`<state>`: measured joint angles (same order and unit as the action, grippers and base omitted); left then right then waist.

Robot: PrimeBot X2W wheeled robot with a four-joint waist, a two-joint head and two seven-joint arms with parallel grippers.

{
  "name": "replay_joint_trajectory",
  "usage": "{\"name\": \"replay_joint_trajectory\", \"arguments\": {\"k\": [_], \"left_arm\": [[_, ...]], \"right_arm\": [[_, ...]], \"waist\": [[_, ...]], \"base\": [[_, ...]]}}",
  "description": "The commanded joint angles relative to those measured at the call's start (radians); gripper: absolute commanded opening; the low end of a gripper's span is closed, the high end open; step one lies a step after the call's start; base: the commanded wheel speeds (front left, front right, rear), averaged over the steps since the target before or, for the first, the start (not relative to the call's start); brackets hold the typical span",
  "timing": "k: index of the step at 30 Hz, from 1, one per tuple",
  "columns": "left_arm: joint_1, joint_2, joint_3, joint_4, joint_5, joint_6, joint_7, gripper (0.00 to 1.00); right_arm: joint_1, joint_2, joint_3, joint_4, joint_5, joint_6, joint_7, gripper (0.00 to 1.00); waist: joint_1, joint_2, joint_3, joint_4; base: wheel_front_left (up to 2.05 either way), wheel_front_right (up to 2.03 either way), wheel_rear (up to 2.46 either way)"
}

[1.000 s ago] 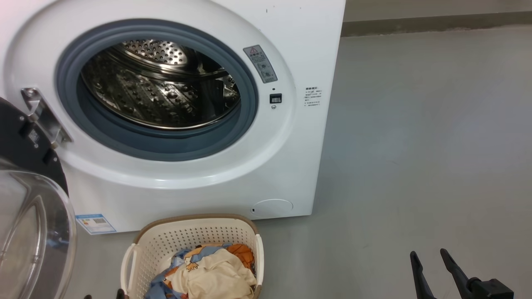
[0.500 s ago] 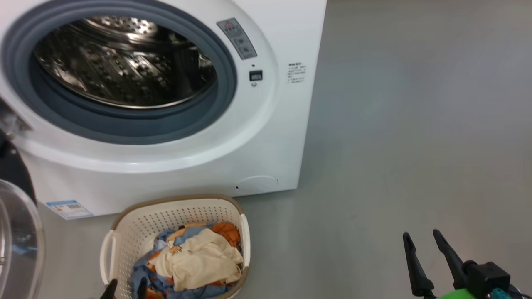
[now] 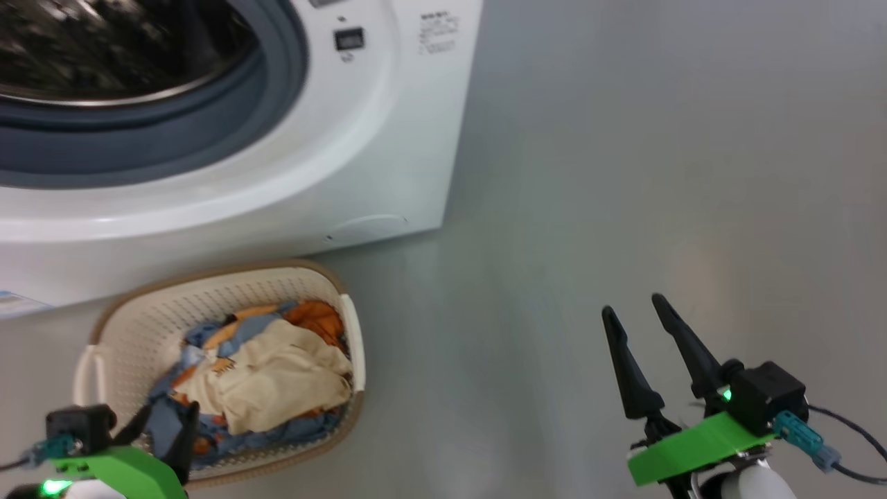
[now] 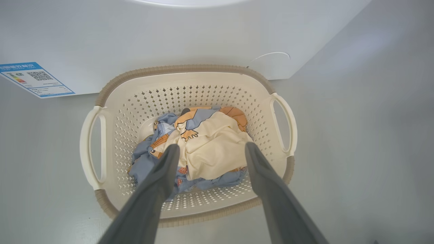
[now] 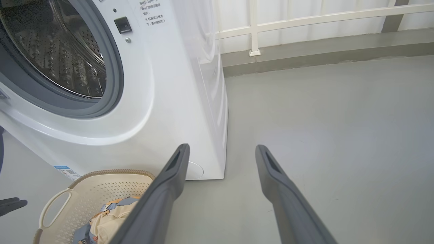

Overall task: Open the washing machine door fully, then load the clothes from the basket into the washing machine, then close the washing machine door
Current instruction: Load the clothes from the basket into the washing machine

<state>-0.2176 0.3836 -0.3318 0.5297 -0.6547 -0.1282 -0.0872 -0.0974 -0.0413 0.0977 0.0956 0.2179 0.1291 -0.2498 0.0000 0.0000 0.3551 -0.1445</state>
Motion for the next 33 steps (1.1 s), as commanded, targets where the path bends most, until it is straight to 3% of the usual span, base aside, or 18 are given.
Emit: {"name": "replay_joint_trajectory", "arguments": {"k": [1,10,33], "left_arm": [[-0.039,0.047,0.016,0.001,-0.014,-0.002,0.001,1.0],[-0.179,0.127,-0.058,0.102,-0.125,-0.002,0.021,1.0],[-0.424,0.22,-0.181,0.306,-0.247,-0.002,0.051,1.0]], "right_arm": [[-0.022,-0.009,0.036,-0.032,0.011,0.002,-0.012,1.0],[-0.084,-0.009,0.094,-0.089,0.039,0.002,-0.012,1.0],[-0.142,-0.009,0.119,-0.15,0.042,0.002,-0.012,1.0]], "waist": [[0.0,0.0,0.132,-0.105],[0.0,0.0,0.291,-0.174],[0.0,0.0,0.507,-0.201]], "base": [[0.0,0.0,0.0],[0.0,0.0,0.0],[0.0,0.0,0.0]]}}
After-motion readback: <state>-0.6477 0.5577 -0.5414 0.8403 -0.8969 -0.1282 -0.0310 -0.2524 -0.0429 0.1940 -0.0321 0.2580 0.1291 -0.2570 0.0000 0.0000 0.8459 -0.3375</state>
